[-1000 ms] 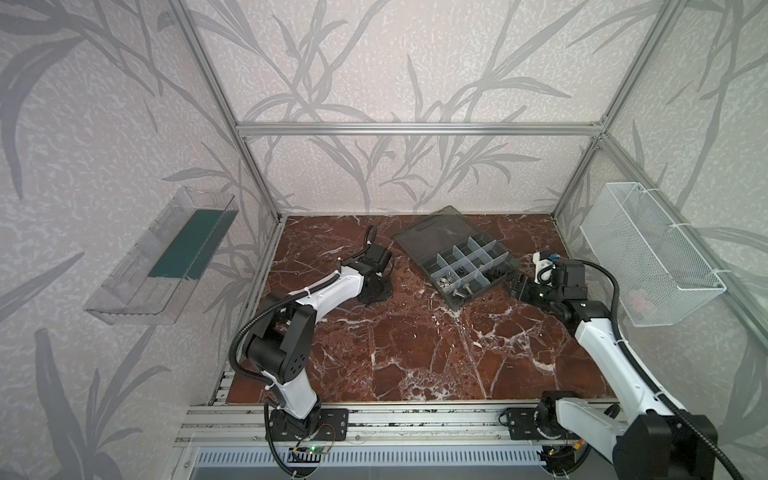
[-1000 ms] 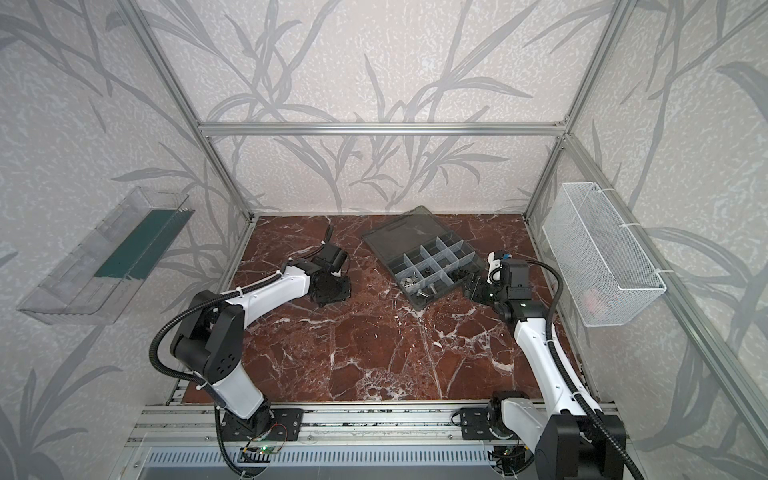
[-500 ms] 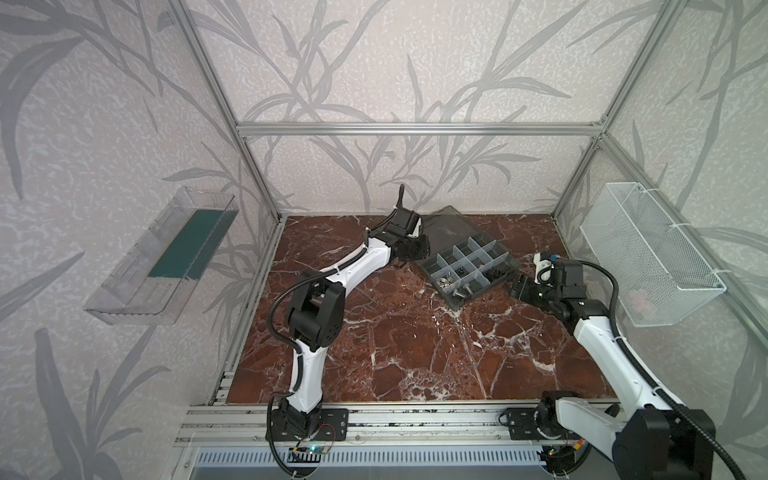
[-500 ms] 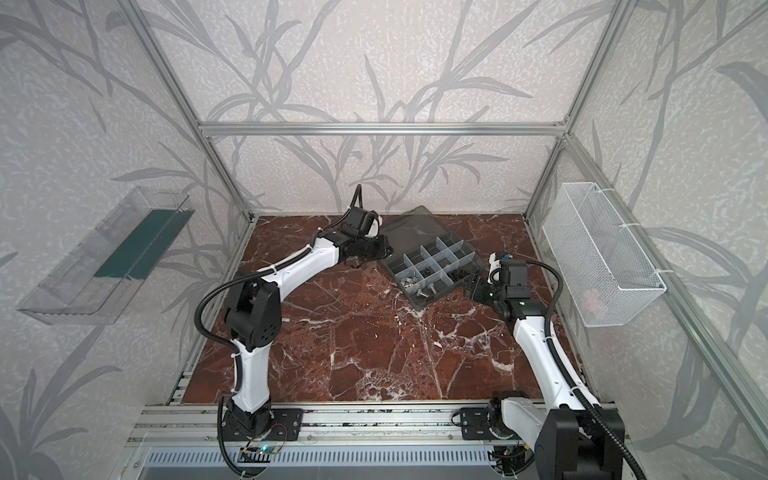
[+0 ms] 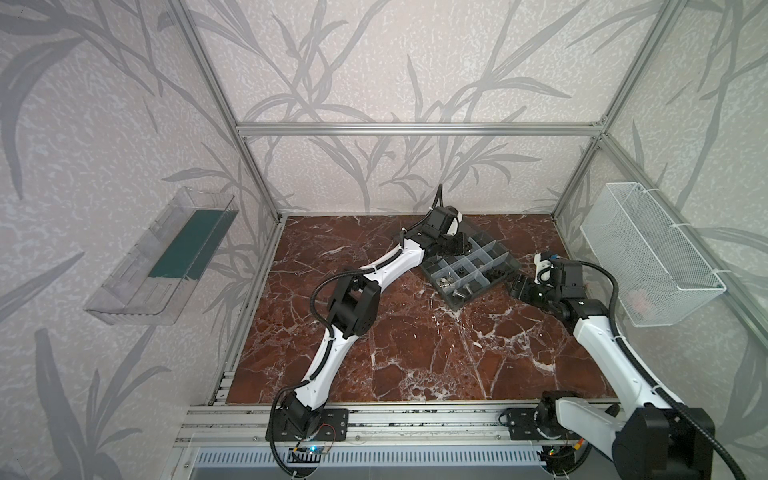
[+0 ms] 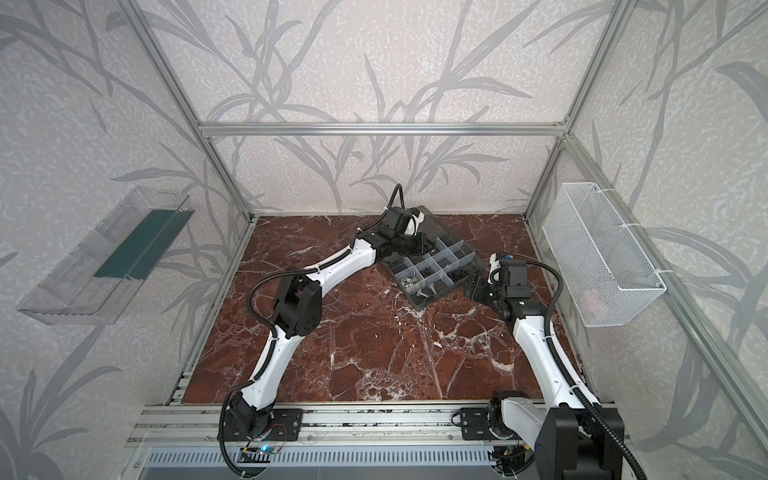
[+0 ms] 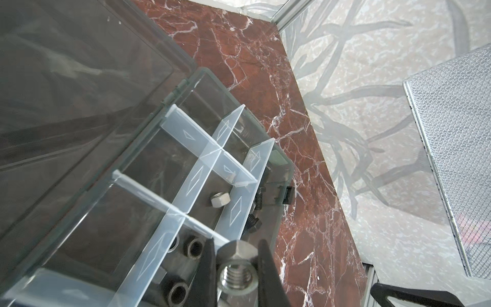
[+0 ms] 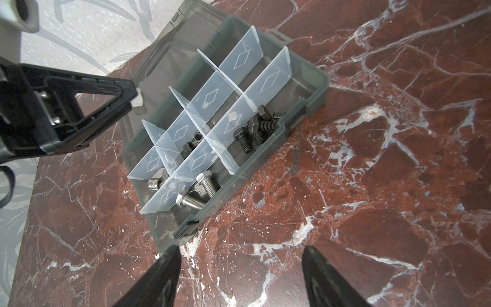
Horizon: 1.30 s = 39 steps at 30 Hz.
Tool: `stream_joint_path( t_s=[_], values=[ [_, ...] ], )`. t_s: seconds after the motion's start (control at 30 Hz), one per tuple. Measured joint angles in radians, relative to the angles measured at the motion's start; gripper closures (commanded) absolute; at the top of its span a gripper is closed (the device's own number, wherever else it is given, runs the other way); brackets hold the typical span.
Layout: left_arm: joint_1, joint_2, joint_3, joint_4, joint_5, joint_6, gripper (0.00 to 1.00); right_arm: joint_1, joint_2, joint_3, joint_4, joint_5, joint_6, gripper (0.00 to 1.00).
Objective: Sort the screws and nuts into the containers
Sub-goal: 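Lift and carry the nut with the left gripper to the organizer, then lower the nut into the nut compartment and open the left gripper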
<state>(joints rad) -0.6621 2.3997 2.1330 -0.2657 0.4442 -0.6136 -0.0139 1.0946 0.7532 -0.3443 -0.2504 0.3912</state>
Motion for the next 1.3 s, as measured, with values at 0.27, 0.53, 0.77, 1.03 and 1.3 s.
stream_joint_path(
  t_s=[0.27, 0.53, 0.77, 1.03, 1.3],
  values=[
    [-0.016, 0.082, 0.066, 0.11, 0.014, -0.018, 1.0, 0.0, 0.0, -0.017, 0.002, 0.0, 0.0, 0.27],
    [-0.019, 0.153, 0.078, 0.245, 0.018, -0.018, 1.0, 0.0, 0.0, -0.027, 0.006, -0.001, -0.001, 0.27],
    [-0.037, 0.176, 0.077, 0.275, -0.004, 0.008, 1.0, 0.0, 0.002, -0.031, 0.011, -0.001, -0.001, 0.27],
    [-0.053, 0.176, 0.076, 0.258, -0.027, 0.058, 1.0, 0.0, 0.008, -0.035, 0.022, -0.002, -0.001, 0.27],
    [-0.063, 0.176, 0.076, 0.219, -0.06, 0.092, 0.83, 0.0, 0.012, -0.037, 0.026, -0.002, -0.001, 0.27]
  ],
)
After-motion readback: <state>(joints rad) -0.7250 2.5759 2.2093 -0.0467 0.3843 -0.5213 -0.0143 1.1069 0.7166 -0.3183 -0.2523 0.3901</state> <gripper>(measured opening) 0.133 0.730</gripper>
